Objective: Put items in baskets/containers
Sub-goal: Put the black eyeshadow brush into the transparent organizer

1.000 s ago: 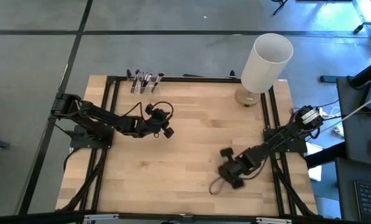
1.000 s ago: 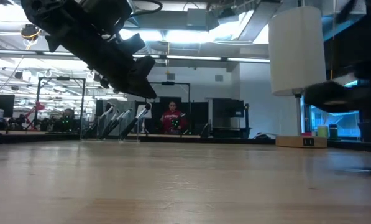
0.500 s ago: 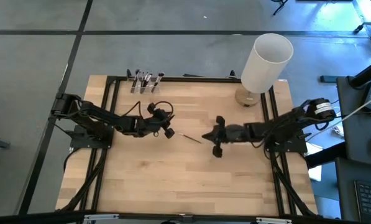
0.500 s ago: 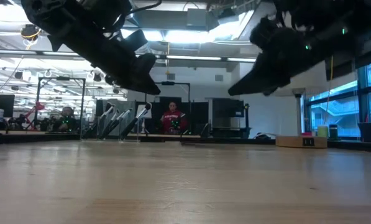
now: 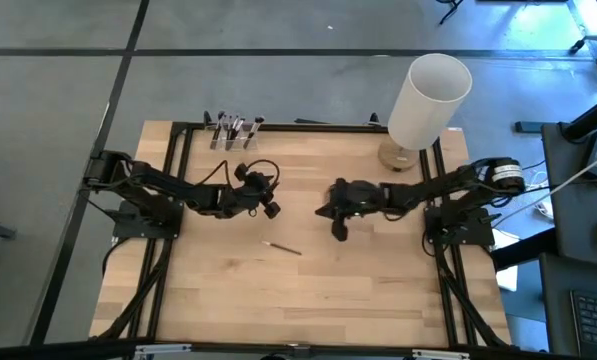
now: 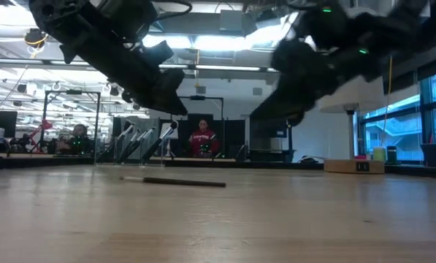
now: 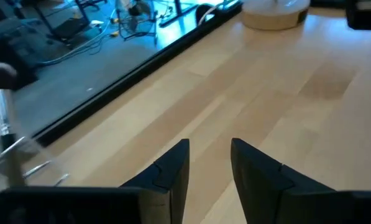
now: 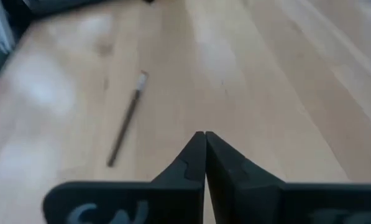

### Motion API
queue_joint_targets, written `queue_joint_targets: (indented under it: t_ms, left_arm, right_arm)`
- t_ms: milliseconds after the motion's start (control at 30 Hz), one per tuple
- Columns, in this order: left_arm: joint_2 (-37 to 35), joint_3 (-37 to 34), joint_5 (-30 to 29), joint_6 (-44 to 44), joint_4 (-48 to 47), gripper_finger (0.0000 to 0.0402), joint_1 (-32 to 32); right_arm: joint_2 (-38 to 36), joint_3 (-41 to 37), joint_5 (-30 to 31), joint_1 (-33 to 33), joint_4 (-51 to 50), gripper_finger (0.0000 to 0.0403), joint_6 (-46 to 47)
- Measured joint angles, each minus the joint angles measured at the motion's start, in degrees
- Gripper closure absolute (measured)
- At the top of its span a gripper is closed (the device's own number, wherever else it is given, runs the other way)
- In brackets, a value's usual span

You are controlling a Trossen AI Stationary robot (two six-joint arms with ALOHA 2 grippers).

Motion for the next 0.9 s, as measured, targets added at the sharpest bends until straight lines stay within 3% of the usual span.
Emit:
queue_joint_targets:
  t_ms: [133, 267, 433, 600, 767, 900]
  left_arm:
    - [-2.5, 0.0, -1.7, -0.1, -4.5, 0.0288, -0.1]
    - [-7.8, 0.0, -3.9, -0.9, -12.1, 0.0288, -0.4]
    - [-13.0, 0.0, -9.6, -4.8, -22.7, 0.0288, -1.5]
    - [-13.6, 0.0, -14.6, -11.3, -32.9, 0.0288, -1.7]
    - [-13.1, 0.0, -16.2, -15.2, -36.1, 0.0288, -1.1]
    - [-12.5, 0.0, -16.3, -15.3, -35.7, 0.0288, -1.1]
  right_arm:
    - [7.1, 11.2, 0.0, 2.2, -9.3, 0.0395, -1.6]
    - [16.0, 20.2, -2.4, 5.8, -11.2, 0.0374, -0.9]
    - [27.2, 30.1, -9.4, 11.3, -11.3, 0.0309, -8.2]
    - [35.8, 38.7, -8.8, 15.2, -14.1, 0.0236, -18.1]
    - [39.8, 44.1, -11.3, 15.9, -19.6, 0.0195, -17.1]
    - [39.9, 44.6, -10.4, 15.2, -22.1, 0.0199, -17.0]
